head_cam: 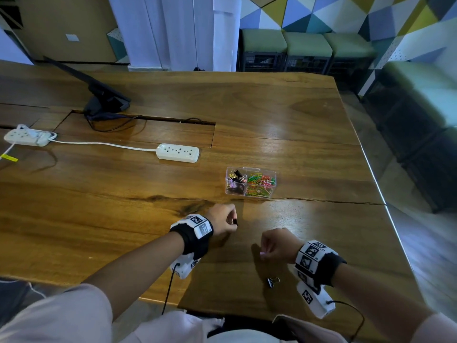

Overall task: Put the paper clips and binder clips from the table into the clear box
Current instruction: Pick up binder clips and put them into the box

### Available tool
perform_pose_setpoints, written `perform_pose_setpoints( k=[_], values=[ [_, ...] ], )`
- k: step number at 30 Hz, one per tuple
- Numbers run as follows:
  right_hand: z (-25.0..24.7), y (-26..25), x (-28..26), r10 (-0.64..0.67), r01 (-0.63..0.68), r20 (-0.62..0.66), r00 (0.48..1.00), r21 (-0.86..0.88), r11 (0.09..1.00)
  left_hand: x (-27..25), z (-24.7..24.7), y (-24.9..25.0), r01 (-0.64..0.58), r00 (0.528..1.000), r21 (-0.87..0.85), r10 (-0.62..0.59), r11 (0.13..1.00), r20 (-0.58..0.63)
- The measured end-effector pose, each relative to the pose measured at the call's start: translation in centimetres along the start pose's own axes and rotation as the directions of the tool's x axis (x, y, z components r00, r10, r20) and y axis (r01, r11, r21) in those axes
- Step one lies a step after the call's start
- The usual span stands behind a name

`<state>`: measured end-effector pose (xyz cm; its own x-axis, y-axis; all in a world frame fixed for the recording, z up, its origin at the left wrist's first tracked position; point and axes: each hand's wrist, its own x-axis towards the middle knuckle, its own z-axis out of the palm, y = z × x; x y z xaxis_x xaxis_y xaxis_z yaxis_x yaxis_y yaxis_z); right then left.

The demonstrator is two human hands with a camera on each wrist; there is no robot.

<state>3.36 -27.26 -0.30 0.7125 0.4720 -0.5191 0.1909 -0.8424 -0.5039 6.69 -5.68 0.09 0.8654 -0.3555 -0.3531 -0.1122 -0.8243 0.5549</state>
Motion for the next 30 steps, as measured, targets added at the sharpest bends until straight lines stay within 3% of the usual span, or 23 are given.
perform_pose_setpoints(
  k=[5, 12, 19, 24, 27, 30],
  values=[
    [-0.1, 0.4, -2.1, -0.038, 0.047, 0.145, 0.989, -0.059, 0.997, 1.5, -2.1, 0.7, -0.017, 0.999, -0.044, 0.015, 0.999, -0.035],
    [1.8, 1.2, -2.3, -0.039, 0.116, 0.280, 0.959, -0.264, 0.958, 3.6, -5.4, 2.5, -0.058, 0.972, -0.066, 0.042, 0.996, -0.231],
    [2.4, 1.3, -1.6, -0.082, 0.161, 0.257, 0.963, -0.305, 0.939, 6.1, -6.4, 2.8, -0.026, 0.928, -0.129, -0.023, 0.991, -0.371],
    [2.4, 1.4, -1.5, -0.160, 0.212, 0.194, 0.968, -0.284, 0.935, 7.4, -5.4, 1.4, 0.071, 0.924, -0.200, -0.139, 0.977, -0.356],
    [2.0, 1.3, -1.6, -0.195, 0.233, 0.169, 0.966, -0.247, 0.940, 7.1, -5.2, 1.2, 0.043, 0.918, -0.131, -0.092, 0.990, -0.387],
    [1.9, 1.4, -1.6, -0.189, 0.223, 0.164, 0.968, -0.224, 0.949, 5.7, -5.0, 1.5, -0.041, 0.906, 0.005, 0.040, 0.999, -0.421]
  ],
)
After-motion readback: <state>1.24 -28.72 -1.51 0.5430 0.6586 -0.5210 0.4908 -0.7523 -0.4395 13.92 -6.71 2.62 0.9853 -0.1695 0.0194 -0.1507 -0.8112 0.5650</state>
